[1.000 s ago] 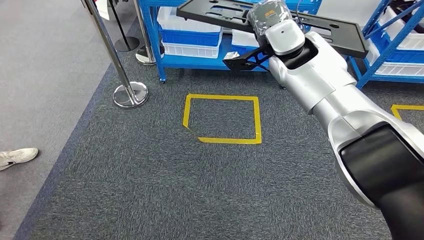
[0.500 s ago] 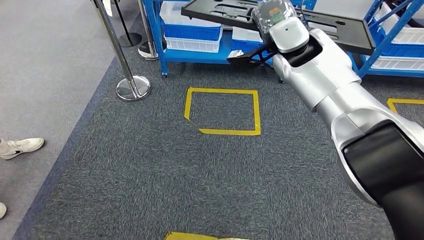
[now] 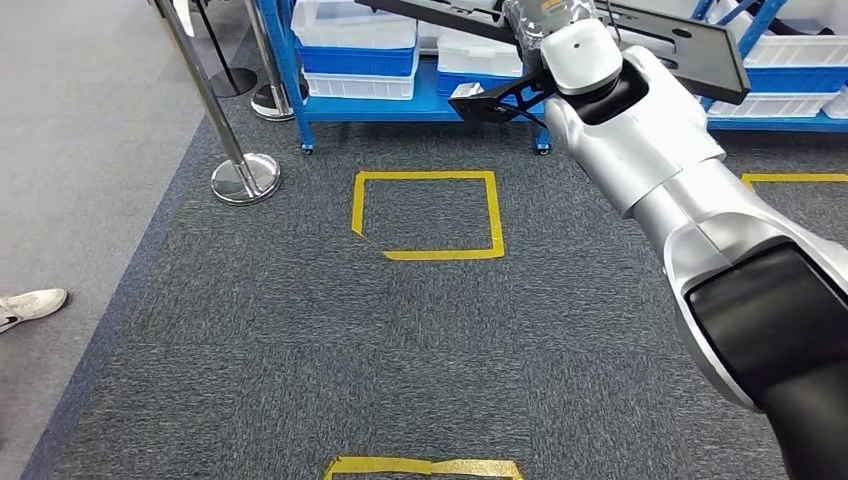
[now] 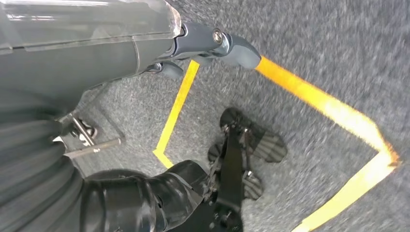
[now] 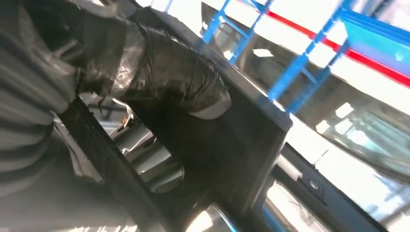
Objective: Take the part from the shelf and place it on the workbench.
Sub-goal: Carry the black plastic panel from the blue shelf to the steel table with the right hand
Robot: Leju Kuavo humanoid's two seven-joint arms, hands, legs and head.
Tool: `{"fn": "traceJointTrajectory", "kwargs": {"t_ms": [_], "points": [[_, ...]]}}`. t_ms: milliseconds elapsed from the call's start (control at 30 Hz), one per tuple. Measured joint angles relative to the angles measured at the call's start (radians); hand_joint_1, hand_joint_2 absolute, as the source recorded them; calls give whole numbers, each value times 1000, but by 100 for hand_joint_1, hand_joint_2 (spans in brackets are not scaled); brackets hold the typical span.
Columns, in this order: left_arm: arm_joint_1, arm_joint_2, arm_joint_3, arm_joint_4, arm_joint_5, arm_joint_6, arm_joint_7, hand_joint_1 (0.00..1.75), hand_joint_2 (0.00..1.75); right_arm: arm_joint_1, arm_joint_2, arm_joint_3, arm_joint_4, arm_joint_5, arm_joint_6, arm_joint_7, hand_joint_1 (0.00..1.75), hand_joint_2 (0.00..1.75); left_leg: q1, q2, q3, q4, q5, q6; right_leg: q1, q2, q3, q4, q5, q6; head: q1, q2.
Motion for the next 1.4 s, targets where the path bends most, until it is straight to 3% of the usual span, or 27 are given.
{"fn": "traceJointTrajectory", "kwargs": {"t_ms": [33, 100, 167, 200, 233, 267, 333, 400, 467, 533, 600, 667, 733, 767, 800, 833, 900, 967, 1000, 1067, 1133, 1200, 1267, 1300, 1333, 1367, 1400], "points": [[-1, 0, 0, 0, -1, 0, -1, 0, 175, 0, 0, -3, -1, 2, 0, 1, 175, 175, 1, 0, -1, 3, -5, -5, -2, 10, -1, -4, 4, -5, 0, 0], [-3, -1, 0, 0, -2, -2, -1, 0, 175, -2, -1, -7, -4, 8, 1, 2, 175, 175, 5, -28, -18, 45, -40, -15, -10, 29, -1, -11, 13, -17, 0, 0], [0, -3, 0, 1, -3, -3, -1, 0, 175, -3, 0, -8, -7, 10, 1, 2, 175, 175, 10, -66, -68, 163, -106, -24, -15, 50, -5, -13, 19, -24, 0, 0], [2, -3, 0, 1, -3, -3, -2, 0, 175, -2, 1, -8, -7, 10, 1, 2, 175, 175, 12, -73, -98, 230, -133, -27, -15, 62, -8, -13, 21, -25, 0, 0], [3, -2, 0, 1, -3, -3, -2, 0, 175, 0, 2, -8, -7, 10, 1, 1, 175, 175, 14, -76, -119, 278, -146, -29, -16, 76, -9, -11, 22, -24, 0, 0], [3, -2, 0, 1, -3, -3, -2, 0, 175, 2, 2, -8, -7, 10, 1, 1, 175, 175, 14, -77, -125, 290, -137, -30, -17, 89, -11, -9, 23, -23, 0, 0], [3, -2, 0, 1, -3, -3, -2, 0, 175, 2, 2, -9, -8, 10, 1, 1, 175, 175, 16, -89, -84, 198, -69, -27, -18, 115, -11, -4, 23, -22, 0, 0], [4, -2, 0, 1, -4, -4, -2, 0, 175, -1, 3, -9, -9, 11, 2, 1, 175, 175, 20, -130, -24, 70, -12, -22, -18, 140, -16, 1, 26, -16, 0, 0], [3, -1, 0, 1, -6, -5, -3, 0, 175, -4, 3, -10, -10, 15, 4, 1, 175, 175, 21, -152, -2, 17, -7, -19, -21, 162, -28, 2, 33, -2, 0, 0], [-1, -2, 0, 1, -9, -6, -4, 0, 175, -4, 1, -10, -11, 22, 10, 0, 175, 175, 22, -134, 0, 4, -3, -13, -24, 179, -37, -1, 41, 14, 0, 0], [-3, -3, 0, 1, -12, -8, -5, 0, 175, -10, -4, -10, -11, 31, 18, -2, 175, 175, 24, -108, 3, -10, 8, 0, -21, 146, -51, 22, 23, 26, 2, 0], [-2, -4, 0, 1, -15, -9, -5, 0, 175, -19, -4, -10, -12, 38, 25, -2, 175, 175, 23, -82, 3, -18, 15, 10, -19, 87, -94, 121, -38, 35, 5, 0], [-1, -4, 0, 1, -17, -10, -5, 0, 175, -23, -3, -10, -12, 45, 33, -2, 175, 175, 22, -58, 0, -18, 16, 12, -25, 65, -147, 248, -94, 41, 6, 0], [-1, -4, 0, 1, -19, -10, -5, 0, 175, -23, -3, -10, -11, 48, 37, -2, 175, 175, 22, -46, -1, -17, 16, 12, -28, 62, -158, 278, -99, 43, 6, 0], [-1, -5, 0, 1, -19, -10, -5, 0, 175, -25, -3, -10, -11, 50, 41, -1, 175, 175, 22, -35, -1, -16, 15, 12, -31, 59, -150, 272, -87, 44, 6, 0], [-1, -6, 0, 1, -20, -10, -5, 0, 175, -28, -3, -10, -11, 52, 43, -1, 175, 175, 22, -24, -1, -14, 14, 10, -32, 52, -124, 227, -60, 44, 6, 0], [-2, -9, 0, 1, -23, -11, -4, 0, 175, -43, -3, -10, -11, 58, 46, -3, 175, 175, 19, -2, -2, -6, 8, 4, -24, 9, -48, 87, -5, 38, 6, 0], [-3, -11, 0, 2, -27, -12, -4, 0, 175, -59, -2, -8, -11, 68, 51, -11, 175, 175, 11, 18, -2, -1, 2, -5, -13, -21, -11, 7, 13, 27, 5, 0], [-4, -11, 0, 2, -29, -12, -4, 0, 175, -64, -3, -7, -11, 73, 53, -17, 175, 175, 8, 28, -2, 0, 0, -10, -9, -19, -11, 0, 11, 22, 4, 0], [-7, -12, 0, 2, -33, -12, -3, 0, 175, -67, -5, -4, -11, 78, 56, -27, 175, 175, 9, 41, 1, 1, -6, -18, -12, 7, -12, -5, 17, 10, 5, 0], [-8, -15, 0, 2, -34, -13, -2, 0, 175, -72, -5, -1, -11, 82, 57, -31, 175, 175, 14, -2, -15, 45, -43, -26, -20, 30, -13, -13, 25, -3, 5, 0], [-5, -17, 0, 3, -35, -13, -1, 0, 175, -75, -3, 1, -11, 83, 59, -35, 175, 175, 18, -59, -65, 162, -109, -31, -22, 56, -17, -14, 30, -11, 5, 0], [-3, -17, 0, 3, -37, -13, 0, 0, 175, -73, 0, 4, -11, 84, 64, -42, 175, 175, 19, -76, -115, 270, -143, -33, -20, 88, -20, -12, 32, -14, 4, 0], [-3, -17, 0, 3, -39, -13, 0, 0, 175, -72, 2, 6, -11, 85, 67, -49, 175, 175, 19, -79, -120, 277, -131, -33, -20, 104, -21, -10, 32, -14, 4, 0], [-4, -17, 0, 3, -40, -14, 0, 0, 175, -72, 2, 8, -11, 86, 69, -56, 175, 175, 19, -83, -107, 244, -100, -31, -20, 120, -21, -7, 32, -14, 4, 0], [-5, -17, 0, 3, -42, -15, 1, 0, 175, -73, 4, 11, -11, 86, 71, -64, 175, 175, 20, -97, -81, 181, -59, -29, -20, 134, -21, -3, 31, -13, 4, 0], [-5, -17, 0, 3, -43, -16, 1, 0, 175, -75, 5, 14, -11, 86, 73, -72, 175, 175, 23, -126, -55, 119, -28, -26, -20, 147, -24, 0, 31, -11, 5, 0]]}}
